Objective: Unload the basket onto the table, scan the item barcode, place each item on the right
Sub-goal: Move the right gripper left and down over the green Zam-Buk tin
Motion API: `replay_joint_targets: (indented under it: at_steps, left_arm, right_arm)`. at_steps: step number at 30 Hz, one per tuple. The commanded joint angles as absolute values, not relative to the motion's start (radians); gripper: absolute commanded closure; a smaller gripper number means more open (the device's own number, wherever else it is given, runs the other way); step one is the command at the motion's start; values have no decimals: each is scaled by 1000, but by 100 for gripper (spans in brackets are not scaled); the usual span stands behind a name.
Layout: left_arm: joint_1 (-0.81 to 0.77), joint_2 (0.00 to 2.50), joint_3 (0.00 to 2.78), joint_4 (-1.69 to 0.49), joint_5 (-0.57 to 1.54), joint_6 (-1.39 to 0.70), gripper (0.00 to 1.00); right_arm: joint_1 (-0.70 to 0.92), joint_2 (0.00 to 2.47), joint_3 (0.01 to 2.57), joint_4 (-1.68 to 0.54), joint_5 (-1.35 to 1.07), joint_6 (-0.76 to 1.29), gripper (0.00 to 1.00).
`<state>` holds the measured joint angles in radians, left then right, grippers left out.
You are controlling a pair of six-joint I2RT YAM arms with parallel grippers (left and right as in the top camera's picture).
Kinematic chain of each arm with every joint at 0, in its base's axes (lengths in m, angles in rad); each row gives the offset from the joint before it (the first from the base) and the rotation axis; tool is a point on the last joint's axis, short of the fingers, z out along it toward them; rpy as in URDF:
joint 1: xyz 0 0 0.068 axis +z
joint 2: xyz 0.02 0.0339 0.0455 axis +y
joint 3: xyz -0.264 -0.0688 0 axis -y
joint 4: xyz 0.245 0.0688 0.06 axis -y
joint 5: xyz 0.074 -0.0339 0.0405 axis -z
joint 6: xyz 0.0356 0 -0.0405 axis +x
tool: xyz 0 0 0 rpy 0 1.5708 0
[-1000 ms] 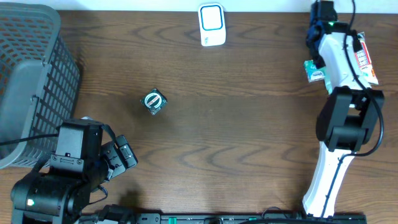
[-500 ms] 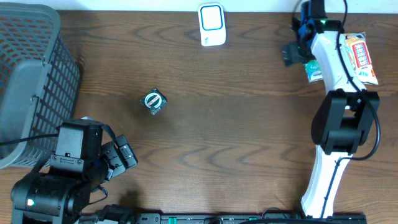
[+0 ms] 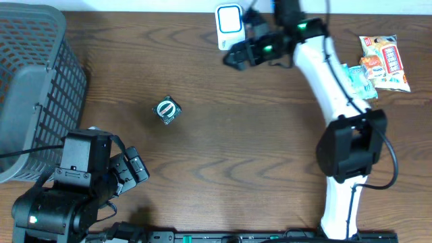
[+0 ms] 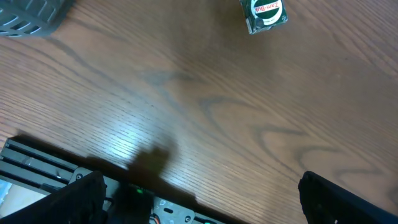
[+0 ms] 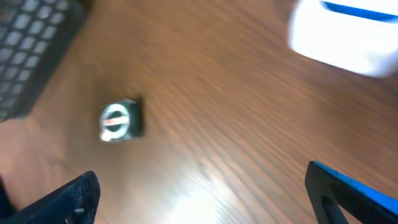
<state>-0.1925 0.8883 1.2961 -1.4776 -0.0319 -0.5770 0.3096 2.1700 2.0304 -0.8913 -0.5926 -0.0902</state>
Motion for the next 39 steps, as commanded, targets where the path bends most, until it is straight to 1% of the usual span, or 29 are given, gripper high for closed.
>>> replay_joint_targets:
  at_steps: [1,8,16,20,24,27,36,39]
  left_arm:
    - [-193,888,1295,-1480,-38,-582,2]
    - [-193,888,1295,-1480,-38,-582,2]
    - [-193,888,1295,-1480,-38,-581,2]
    - [-193,888,1295,-1480,-38,-582,3]
    - [-193,888,1295,-1480,-38,-582,3]
    - [-193,888,1295,-1480,-38,-582,3]
    - [-193,888,1295,-1480,-38,-582,3]
    - [-193,888,1295,-1480,-38,-581,2]
  right_arm:
    - [400,2187,2025,-872,-536,-6,1]
    - [575,2213,2013,-795,-196,171,1]
    - [710,2264,2006,-708,24,163,1]
    - [739,2309,2006,-704,20,61,1]
    - [742,2337,2006,-739,-19,55,1]
    - [740,2340,2006,-755,-62,2,1]
    - [741,2342,2006,-673,-67,-14,1]
    - [746,2354,2006,-656,-146,-74,1]
